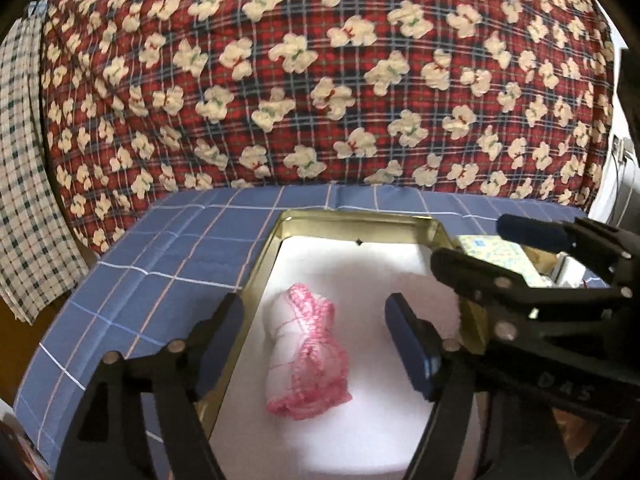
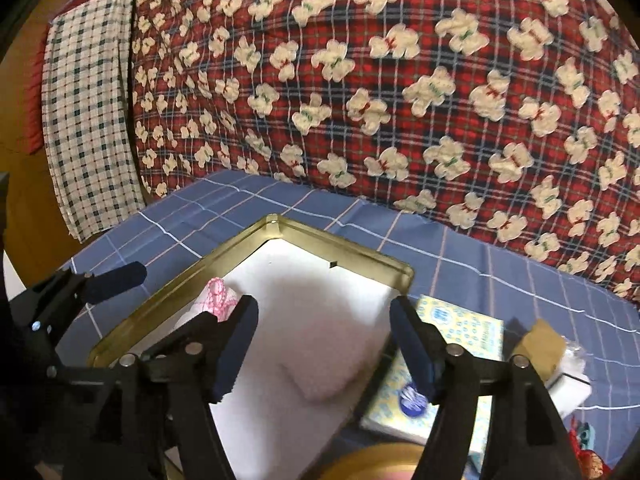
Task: Organize soft objects
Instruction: 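Lower both items into the tray and open both tools, then move right tool to the white cotton roll and grasp it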
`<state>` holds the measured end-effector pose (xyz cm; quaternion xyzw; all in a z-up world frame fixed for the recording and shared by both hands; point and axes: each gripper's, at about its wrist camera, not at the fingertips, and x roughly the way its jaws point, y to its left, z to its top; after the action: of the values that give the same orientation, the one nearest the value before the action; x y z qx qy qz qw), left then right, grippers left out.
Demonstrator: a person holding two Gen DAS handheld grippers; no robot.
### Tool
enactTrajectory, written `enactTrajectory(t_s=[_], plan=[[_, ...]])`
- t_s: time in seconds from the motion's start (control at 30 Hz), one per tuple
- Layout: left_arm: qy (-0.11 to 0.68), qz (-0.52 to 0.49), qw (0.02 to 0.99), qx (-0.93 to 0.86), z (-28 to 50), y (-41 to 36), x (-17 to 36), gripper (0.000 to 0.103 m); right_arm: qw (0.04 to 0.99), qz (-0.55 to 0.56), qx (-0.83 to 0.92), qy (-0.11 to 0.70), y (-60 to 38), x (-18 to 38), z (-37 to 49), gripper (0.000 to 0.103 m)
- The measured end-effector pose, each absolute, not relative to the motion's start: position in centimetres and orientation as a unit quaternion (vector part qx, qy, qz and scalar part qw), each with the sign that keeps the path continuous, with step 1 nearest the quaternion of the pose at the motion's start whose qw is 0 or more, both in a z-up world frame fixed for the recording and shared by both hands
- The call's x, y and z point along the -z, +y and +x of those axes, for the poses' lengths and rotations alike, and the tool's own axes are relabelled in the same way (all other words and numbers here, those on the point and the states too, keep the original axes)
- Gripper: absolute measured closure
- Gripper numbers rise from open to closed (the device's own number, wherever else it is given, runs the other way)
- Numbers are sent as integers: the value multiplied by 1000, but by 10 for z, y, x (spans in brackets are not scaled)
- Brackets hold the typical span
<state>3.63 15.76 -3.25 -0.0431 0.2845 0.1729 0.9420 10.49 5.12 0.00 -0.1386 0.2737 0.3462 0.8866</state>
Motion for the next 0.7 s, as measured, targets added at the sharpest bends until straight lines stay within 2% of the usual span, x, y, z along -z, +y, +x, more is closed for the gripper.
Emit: enactTrajectory(t_s=[0.13, 0.47, 0.53, 0.7], plan=[[268, -33, 948, -169, 29, 141, 26, 12, 891, -131, -345, 264, 31, -7, 96, 27], [243, -14, 960, -138, 9, 86, 24, 6, 912, -114, -315, 237, -59, -10, 70, 25], [242, -11, 962, -122, 9, 71, 26, 5, 921, -114, -290, 232, -91, -5, 64, 20], [241, -8, 967, -86, 11, 33, 31, 4, 933, -124, -229, 247, -156, 19, 57, 19]])
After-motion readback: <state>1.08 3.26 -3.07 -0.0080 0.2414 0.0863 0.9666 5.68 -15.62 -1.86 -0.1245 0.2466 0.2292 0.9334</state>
